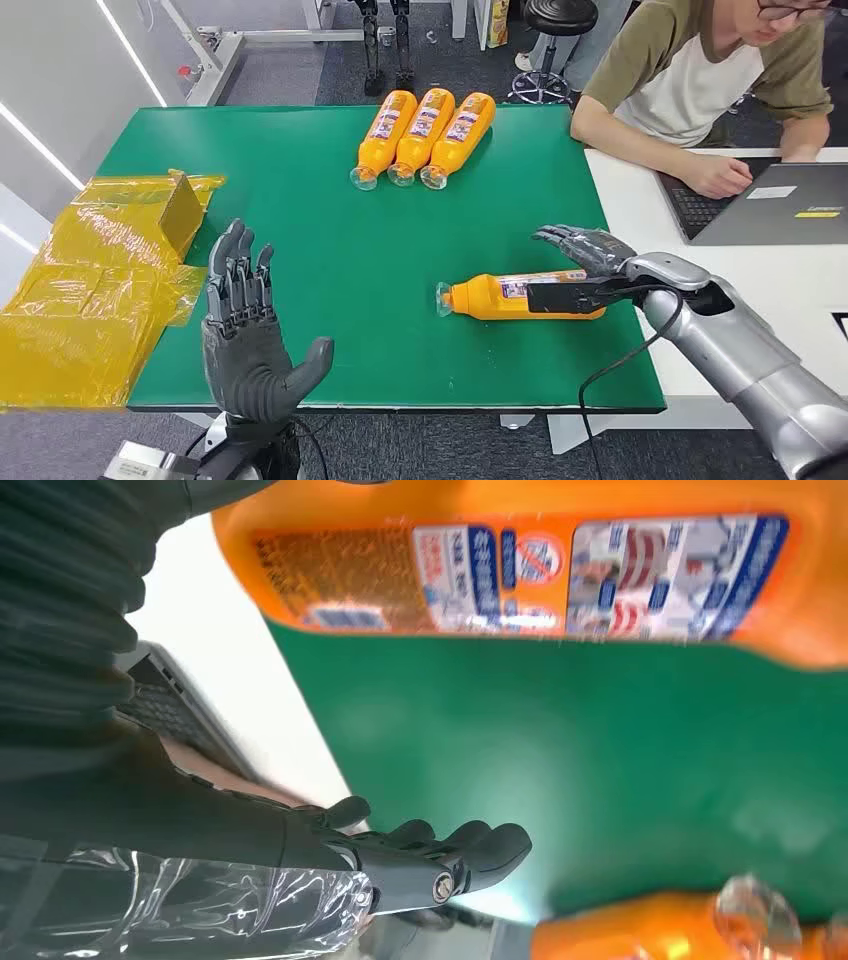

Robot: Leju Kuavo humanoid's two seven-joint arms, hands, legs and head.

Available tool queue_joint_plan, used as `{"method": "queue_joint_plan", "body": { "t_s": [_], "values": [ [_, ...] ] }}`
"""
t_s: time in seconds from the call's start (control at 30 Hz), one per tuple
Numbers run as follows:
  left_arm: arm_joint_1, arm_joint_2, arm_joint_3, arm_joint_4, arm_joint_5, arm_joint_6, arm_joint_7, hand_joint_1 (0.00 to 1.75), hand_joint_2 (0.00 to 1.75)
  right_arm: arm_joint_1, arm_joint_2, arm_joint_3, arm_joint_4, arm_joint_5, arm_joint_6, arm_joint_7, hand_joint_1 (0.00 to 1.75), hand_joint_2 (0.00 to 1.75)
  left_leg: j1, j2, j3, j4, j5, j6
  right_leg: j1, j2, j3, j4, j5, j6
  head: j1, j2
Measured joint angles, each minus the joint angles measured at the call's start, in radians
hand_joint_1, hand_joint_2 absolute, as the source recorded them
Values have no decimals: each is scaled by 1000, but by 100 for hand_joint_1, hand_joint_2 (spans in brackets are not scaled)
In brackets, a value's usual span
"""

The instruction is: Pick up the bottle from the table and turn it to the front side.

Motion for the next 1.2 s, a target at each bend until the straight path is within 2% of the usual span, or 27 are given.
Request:
{"method": "queue_joint_plan", "body": {
  "t_s": [0.3, 0.63, 0.77, 0.93, 1.2],
  "values": [
    [0, 1, 0, -13, -8, -12, 25, 0, 175, -27, 64, 115, 224, -59, 10, -11, 0, 175, 0, -3, 0, 1, 0, 0, 0, -2, 0, 0, 0, 0, 0, 0],
    [0, 3, 0, -16, -5, -22, 36, 0, 175, 2, 65, 138, 311, -51, -56, 51, 0, 175, 0, -2, 7, 0, -2, 2, 1, -2, 8, -3, -2, 2, 0, 0],
    [0, 7, 0, -16, -3, -24, 36, 0, 175, 25, 60, 129, 314, -34, -87, 60, 171, 175, 0, -1, 11, 0, -3, 4, 1, -1, 12, -4, -3, 2, 0, 0],
    [8, 9, 0, -16, -3, -30, 31, 0, 175, 68, 58, 98, 303, 35, -193, 77, 175, 175, 2, 0, 18, 0, -6, 4, 2, -1, 21, -6, -4, 4, 0, 0],
    [41, 16, 1, -22, -15, -23, 9, 0, 175, 200, 87, -53, 186, 182, -436, 75, 175, 175, 2, -1, 18, 0, -6, 5, 2, -1, 22, -7, -4, 5, 0, 0]
  ]
}}
